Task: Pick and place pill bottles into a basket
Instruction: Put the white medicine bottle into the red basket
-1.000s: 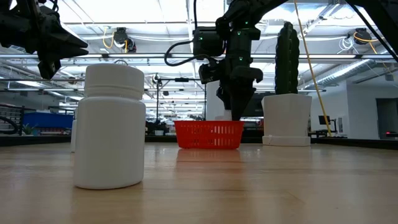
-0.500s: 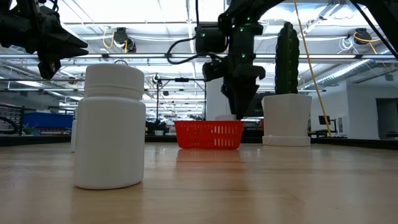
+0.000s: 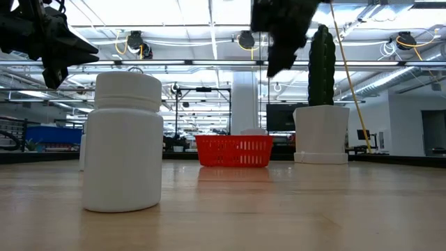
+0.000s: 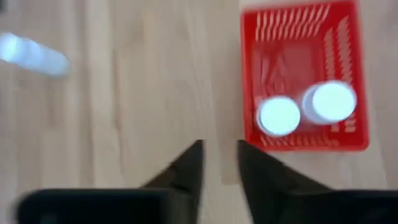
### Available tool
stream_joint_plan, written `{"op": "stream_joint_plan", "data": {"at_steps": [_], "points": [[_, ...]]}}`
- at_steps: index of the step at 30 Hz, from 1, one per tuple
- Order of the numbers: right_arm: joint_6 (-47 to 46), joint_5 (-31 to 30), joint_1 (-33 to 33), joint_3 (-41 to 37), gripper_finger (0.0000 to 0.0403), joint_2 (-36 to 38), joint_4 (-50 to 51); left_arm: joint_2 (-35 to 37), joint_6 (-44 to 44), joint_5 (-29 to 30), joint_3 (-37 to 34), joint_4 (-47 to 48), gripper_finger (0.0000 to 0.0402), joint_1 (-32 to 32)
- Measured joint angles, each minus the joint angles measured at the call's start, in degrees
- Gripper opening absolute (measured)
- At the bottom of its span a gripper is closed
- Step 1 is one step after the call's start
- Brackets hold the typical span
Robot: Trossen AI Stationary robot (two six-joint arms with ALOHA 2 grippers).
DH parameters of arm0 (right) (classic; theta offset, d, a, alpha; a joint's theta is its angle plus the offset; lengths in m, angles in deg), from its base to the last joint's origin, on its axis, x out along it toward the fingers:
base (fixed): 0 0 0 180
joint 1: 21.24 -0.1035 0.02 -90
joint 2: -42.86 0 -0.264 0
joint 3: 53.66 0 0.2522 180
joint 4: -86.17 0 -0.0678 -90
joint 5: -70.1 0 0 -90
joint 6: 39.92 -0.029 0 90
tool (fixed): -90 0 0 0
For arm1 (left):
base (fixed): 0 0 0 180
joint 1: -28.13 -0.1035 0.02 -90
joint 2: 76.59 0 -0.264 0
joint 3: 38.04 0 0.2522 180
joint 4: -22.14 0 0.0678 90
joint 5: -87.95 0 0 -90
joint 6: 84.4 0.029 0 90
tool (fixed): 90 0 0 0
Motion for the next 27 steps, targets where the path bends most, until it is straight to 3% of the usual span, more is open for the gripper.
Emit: {"op": "stream_joint_plan", "data": {"at_steps": [2,7,13,23,27], "points": [[-1.34,-0.02,-1.15,-4.65,0.0015,5.81,-5.90,0.00,0.01,0.00,0.01,0.01,0.0077,0.00],[-10.72,-0.22,-3.06,-17.12,0.0024,20.24,-16.54,0.01,0.02,0.00,0.01,0.02,0.0077,-0.01],[-25.12,-3.14,-6.09,-31.71,0.0005,37.28,-24.20,0.01,0.00,0.00,0.01,0.02,0.0077,-0.01],[-28.13,-4.81,-9.08,-48.09,0.0002,57.15,-28.78,0.01,0.01,0.00,0.01,0.00,0.0077,-0.01],[-23.39,-7.53,-9.79,-53.73,0.0002,64.34,-34.62,0.01,0.02,0.00,0.00,0.00,0.0077,0.01]]}}
